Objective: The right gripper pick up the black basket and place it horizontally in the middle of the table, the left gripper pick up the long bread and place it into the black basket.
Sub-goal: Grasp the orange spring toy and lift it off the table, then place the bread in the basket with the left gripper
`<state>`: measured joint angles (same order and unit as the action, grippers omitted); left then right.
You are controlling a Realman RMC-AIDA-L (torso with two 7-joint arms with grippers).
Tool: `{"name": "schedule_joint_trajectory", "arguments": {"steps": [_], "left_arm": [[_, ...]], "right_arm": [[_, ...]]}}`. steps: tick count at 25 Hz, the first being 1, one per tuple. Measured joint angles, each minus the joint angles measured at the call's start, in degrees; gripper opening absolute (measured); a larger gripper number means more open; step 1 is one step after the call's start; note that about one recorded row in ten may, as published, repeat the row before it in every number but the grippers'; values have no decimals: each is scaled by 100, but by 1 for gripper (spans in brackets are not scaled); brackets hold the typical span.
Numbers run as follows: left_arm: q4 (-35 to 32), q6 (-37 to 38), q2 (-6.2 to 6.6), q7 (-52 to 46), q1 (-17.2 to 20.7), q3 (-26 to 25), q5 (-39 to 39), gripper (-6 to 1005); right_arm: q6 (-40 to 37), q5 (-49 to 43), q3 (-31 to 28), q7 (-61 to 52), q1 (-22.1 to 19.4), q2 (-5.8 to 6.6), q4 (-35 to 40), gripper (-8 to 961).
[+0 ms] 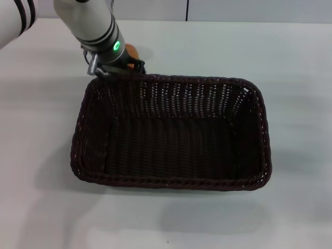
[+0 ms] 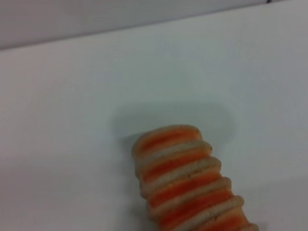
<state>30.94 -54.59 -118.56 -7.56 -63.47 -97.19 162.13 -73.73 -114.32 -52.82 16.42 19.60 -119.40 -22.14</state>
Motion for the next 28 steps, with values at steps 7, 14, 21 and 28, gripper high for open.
{"name": "schedule_joint_trajectory", "arguments": {"steps": [7, 14, 21, 28], "left_arm": [[1179, -410, 45, 430, 272, -29, 44, 555], [3094, -1556, 66, 1559, 624, -133, 202, 475], [4999, -2907, 25, 2656, 1064, 15, -35, 413], [6538, -3721, 32, 3325, 1719, 740, -618, 387]], "right_arm": [[0, -1, 0, -4, 17, 5, 20, 457], [-1, -7, 0, -6, 143, 5, 97, 457], [37, 18, -17, 63, 313, 4, 295, 457], [147, 33, -81, 72, 465, 5, 447, 456]]}}
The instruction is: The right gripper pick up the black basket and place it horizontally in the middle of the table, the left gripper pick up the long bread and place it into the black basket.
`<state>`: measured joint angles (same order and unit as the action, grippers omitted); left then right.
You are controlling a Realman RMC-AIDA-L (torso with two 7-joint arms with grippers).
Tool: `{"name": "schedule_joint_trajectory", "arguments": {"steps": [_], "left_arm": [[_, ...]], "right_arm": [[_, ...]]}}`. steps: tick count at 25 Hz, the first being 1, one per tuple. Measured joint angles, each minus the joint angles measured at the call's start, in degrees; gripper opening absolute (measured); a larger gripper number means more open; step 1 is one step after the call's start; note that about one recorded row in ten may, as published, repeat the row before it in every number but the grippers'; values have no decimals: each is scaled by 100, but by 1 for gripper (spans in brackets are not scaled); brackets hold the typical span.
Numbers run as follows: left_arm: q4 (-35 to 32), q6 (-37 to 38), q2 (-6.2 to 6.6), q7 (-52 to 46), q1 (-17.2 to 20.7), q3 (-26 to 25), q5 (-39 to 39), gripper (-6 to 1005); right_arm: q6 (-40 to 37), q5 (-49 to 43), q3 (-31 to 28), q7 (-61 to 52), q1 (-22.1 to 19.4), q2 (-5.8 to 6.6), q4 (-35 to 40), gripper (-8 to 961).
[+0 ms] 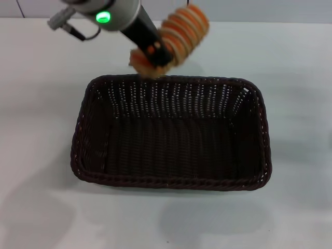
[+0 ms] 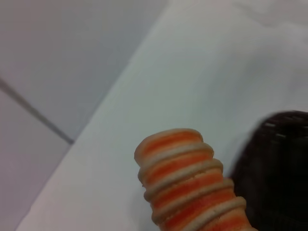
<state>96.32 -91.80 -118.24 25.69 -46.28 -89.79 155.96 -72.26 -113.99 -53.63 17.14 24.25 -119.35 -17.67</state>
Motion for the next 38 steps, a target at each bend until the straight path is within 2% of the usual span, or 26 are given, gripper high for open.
{"name": "schedule_joint_trajectory", "arguments": {"steps": [1, 3, 9, 14, 15, 18, 23, 29, 34, 38], "left_arm": [[0, 0, 0, 0, 0, 0, 0, 383], [542, -315, -5, 288, 252, 210, -316, 376], [780, -564, -9, 741, 462, 240, -958, 351], [760, -572, -12, 876, 539, 243, -1149, 307], [336, -673, -1, 1030, 515, 226, -1620, 280], [95, -726, 3, 1091, 458, 190, -1802, 260], [42, -606, 0, 1172, 492, 195, -1771, 313], [3, -457, 9, 1253, 511, 177, -1691, 508], [-87, -49, 13, 1411, 578, 148, -1448, 685], [-147, 209, 7, 1388, 604, 121, -1170, 748]], "right_arm": [[0, 0, 0, 0, 0, 0, 0, 456], [2, 1, -25, 1, 20, 0, 13, 456], [68, 7, -59, 4, 63, 0, 18, 456], [74, 9, -59, 5, 66, 0, -1, 456], [75, 9, -60, 5, 66, -1, -7, 456], [75, 9, -60, 6, 76, -1, -19, 456], [75, 9, -60, 9, 113, -1, -20, 456], [74, 9, -60, 9, 133, -1, -16, 456], [74, 8, -59, 9, 133, -3, -13, 456], [75, 8, -59, 9, 132, -7, -16, 456]]}}
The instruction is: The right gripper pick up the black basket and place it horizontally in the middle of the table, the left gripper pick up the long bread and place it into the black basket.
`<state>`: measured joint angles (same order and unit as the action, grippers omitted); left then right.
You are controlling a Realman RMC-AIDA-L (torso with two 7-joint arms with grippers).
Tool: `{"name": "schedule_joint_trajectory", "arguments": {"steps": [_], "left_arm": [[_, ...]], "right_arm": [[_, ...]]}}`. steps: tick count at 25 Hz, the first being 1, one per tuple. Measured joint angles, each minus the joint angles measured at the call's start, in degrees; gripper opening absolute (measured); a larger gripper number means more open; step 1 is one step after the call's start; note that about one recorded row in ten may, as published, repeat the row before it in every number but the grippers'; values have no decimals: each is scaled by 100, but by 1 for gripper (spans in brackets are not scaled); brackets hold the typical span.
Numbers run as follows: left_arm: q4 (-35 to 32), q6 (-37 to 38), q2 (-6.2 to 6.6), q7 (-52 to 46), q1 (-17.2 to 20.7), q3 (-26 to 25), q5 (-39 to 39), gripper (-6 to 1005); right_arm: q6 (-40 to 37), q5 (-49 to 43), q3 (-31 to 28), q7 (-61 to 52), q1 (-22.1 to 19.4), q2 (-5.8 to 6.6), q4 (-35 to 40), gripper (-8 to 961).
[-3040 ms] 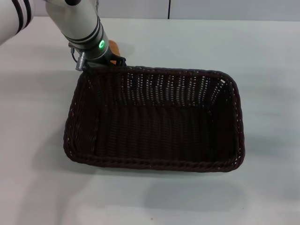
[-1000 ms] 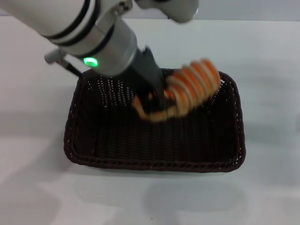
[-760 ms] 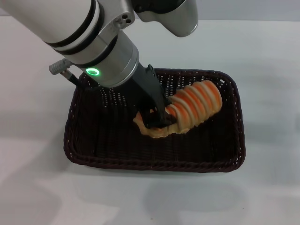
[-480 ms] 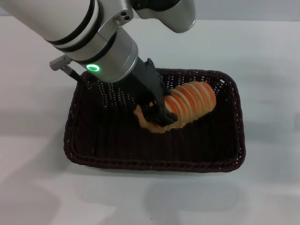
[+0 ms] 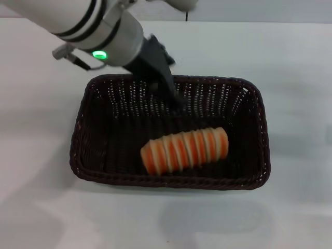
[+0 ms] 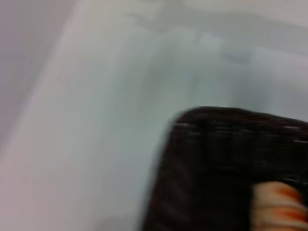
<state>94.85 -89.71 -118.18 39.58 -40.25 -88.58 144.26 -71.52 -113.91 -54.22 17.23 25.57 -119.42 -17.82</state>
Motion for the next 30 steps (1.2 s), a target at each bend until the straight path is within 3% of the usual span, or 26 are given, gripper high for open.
{"name": "schedule_joint_trajectory", "arguments": {"steps": [3, 6, 7, 8, 9, 11, 12, 14, 16, 17, 19, 20, 21, 25, 29, 30], "left_arm": [[-43, 1009, -2, -261, 238, -72, 620, 795], [-93, 1295, -1, -309, 305, -127, 716, 842], [-345, 2105, 1, -365, 474, -400, 841, 842], [-345, 2105, 1, -365, 474, -400, 841, 842], [-496, 2567, -2, -385, 584, -526, 871, 842], [-496, 2567, -2, -385, 584, -526, 871, 842], [-849, 3913, -5, -420, 929, -677, 879, 842], [-1214, 5292, -12, -439, 1291, -691, 846, 842], [-1214, 5292, -12, -439, 1291, -691, 846, 842], [-1525, 6361, -15, -516, 1496, -693, 741, 842], [-1990, 7463, 9, -630, 1663, -694, 350, 842], [-1990, 7463, 9, -630, 1663, -694, 350, 842], [-2337, 8227, 23, -652, 1750, -694, -47, 842], [-3161, 9571, 26, -858, 1807, -631, -683, 842], [-3526, 10110, 25, -1220, 1807, -522, -716, 842], [-3967, 10870, 24, -1796, 1809, -283, -697, 842]], "right_arm": [[2, 0, 0, 0, 0, -1, -5, 456], [3, 0, 0, 0, 0, -3, -10, 456], [3, 0, 0, 0, 0, -3, -10, 456], [3, 0, 0, 0, 0, -3, -10, 456], [2, 0, 0, 0, 0, -3, -11, 456], [1, 0, 0, 0, 0, -3, -8, 456], [1, 0, 0, 0, 0, -3, -8, 456], [2, 0, 0, 0, 10, -3, 6, 456], [24, 0, 0, 0, 31, -2, 21, 456], [45, 0, -1, 0, 45, -1, 26, 456], [62, 0, -3, 0, 55, 1, 30, 456], [71, 0, -13, 0, 63, 1, 33, 456], [78, 0, -30, 0, 67, 2, 35, 456], [81, 0, -150, 0, 81, 10, 35, 456], [28, 0, -347, -3, 112, 25, 67, 456], [28, 0, -347, -3, 112, 25, 67, 456]]}}
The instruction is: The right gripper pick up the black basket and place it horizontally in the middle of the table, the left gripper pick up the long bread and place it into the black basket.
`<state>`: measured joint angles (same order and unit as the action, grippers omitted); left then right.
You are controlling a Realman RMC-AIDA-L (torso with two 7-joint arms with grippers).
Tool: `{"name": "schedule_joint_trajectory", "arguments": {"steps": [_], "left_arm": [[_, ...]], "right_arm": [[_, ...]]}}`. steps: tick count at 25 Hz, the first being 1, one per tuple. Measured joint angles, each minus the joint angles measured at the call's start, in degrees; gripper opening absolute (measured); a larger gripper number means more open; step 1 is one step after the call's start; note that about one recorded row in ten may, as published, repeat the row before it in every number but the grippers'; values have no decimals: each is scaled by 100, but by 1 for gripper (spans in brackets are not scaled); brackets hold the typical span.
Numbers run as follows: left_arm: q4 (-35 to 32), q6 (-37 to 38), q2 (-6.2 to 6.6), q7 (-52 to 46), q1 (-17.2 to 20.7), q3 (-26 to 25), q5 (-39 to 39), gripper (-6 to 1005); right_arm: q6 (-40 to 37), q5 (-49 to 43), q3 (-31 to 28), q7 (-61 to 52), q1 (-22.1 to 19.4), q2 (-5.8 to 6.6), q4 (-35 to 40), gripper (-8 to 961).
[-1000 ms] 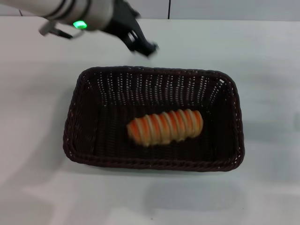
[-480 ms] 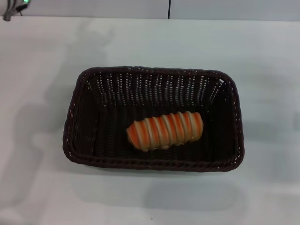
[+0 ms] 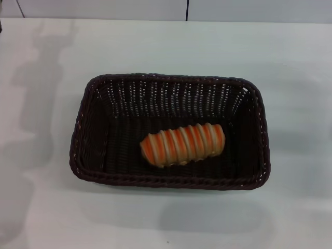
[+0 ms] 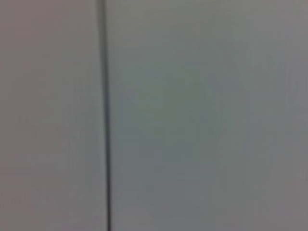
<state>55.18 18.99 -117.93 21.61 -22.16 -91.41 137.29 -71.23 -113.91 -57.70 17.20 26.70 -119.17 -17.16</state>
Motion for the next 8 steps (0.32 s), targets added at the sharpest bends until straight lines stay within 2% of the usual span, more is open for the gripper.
{"name": "schedule_joint_trajectory", "arguments": {"steps": [2, 3, 4, 6, 7, 8], "left_arm": [[-152, 288, -1, -173, 2, 89, 13, 842], [-577, 1055, -1, -741, 6, 302, 43, 842], [-577, 1055, -1, -741, 6, 302, 43, 842], [-1373, 2093, 1, -1940, -27, 438, 422, 842], [-1373, 2093, 1, -1940, -27, 438, 422, 842], [-1597, 2319, 15, -2374, -47, 430, 600, 842]], "right_arm": [[-9, 0, -105, -31, 50, 8, 47, 456], [-13, 0, -151, -39, 86, 10, 76, 456], [-18, 0, -222, -43, 159, 15, 128, 456], [-21, 1, -243, -46, 217, 20, 172, 456], [-23, 1, -247, -47, 245, 24, 187, 456], [-23, 1, -247, -47, 245, 24, 187, 456]]}}
